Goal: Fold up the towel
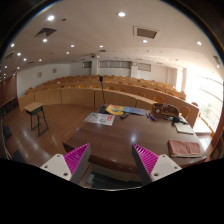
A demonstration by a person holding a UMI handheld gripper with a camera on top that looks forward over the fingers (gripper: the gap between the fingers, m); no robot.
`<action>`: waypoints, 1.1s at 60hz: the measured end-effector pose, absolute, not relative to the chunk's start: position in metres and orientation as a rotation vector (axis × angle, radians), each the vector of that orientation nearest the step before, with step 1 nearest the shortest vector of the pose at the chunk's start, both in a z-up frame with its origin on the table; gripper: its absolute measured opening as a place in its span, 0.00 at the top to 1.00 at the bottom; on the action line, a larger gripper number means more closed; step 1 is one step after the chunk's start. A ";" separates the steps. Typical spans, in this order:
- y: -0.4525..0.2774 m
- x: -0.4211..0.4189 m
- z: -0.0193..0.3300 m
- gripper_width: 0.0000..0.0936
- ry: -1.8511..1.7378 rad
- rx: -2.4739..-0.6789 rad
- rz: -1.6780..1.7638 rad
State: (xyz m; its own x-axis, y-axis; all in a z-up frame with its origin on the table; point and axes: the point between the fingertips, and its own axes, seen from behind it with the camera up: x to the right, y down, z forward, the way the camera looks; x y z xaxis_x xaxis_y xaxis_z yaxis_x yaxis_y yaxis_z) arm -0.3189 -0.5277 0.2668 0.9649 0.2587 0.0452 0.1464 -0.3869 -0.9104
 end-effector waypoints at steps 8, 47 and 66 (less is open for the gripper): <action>-0.534 -0.307 0.245 0.09 -0.259 -2.030 0.118; -0.334 0.035 0.069 0.09 0.090 -2.202 -0.152; -0.227 0.091 -0.008 0.20 0.048 -2.285 -0.172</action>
State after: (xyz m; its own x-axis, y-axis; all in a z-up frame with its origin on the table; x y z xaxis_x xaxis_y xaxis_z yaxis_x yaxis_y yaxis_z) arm 0.0911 -0.2271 -0.0077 0.9899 -0.0911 0.1083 0.0215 -0.6595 -0.7514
